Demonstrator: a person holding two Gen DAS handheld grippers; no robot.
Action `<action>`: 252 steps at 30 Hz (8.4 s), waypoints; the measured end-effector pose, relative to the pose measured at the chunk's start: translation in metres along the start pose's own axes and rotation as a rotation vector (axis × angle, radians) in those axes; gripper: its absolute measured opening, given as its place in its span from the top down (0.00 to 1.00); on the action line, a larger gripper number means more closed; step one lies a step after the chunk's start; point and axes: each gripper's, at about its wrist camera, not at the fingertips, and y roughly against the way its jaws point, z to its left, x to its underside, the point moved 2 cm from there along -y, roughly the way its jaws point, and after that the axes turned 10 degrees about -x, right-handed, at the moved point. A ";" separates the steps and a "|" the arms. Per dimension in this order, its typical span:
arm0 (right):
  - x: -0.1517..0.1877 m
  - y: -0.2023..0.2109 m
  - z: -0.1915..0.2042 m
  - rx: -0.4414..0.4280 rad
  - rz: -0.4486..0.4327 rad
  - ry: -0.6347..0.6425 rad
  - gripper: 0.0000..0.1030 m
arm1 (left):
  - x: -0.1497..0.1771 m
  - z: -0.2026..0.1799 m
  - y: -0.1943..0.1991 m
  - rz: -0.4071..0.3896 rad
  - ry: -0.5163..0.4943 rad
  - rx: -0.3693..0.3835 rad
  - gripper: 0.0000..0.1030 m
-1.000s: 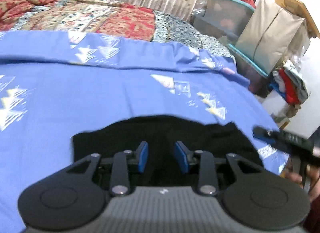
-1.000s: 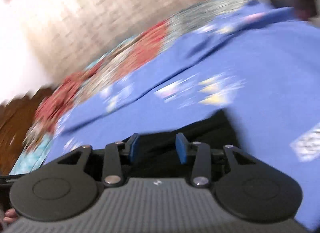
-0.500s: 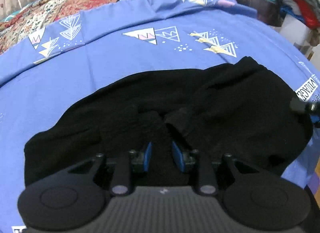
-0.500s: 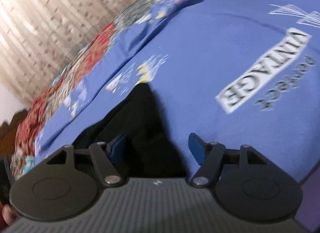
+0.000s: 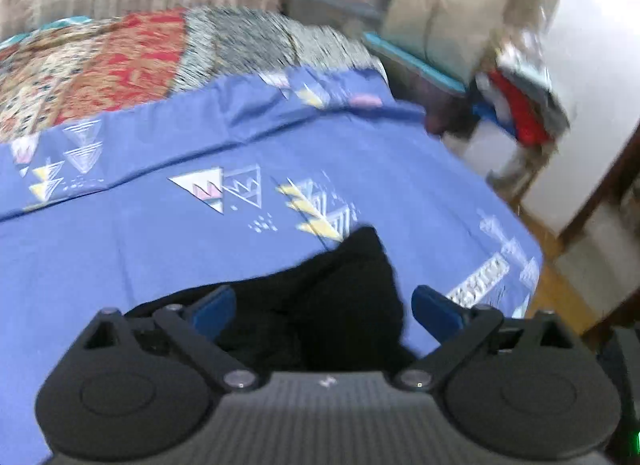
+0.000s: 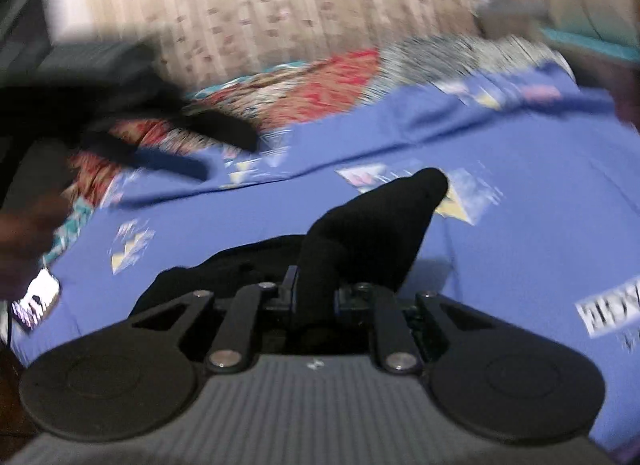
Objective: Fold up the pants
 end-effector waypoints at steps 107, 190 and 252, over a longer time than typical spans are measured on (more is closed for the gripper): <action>0.040 -0.061 0.052 -0.215 0.289 -0.035 0.75 | 0.160 0.143 -0.013 0.095 0.240 -0.494 0.45; 0.019 -0.107 0.028 -0.428 0.341 -0.270 0.42 | 0.148 0.215 -0.012 0.055 0.573 0.061 0.63; 0.059 -0.063 0.062 0.082 0.275 -0.247 0.12 | 0.192 0.115 0.054 0.007 0.381 -0.654 0.00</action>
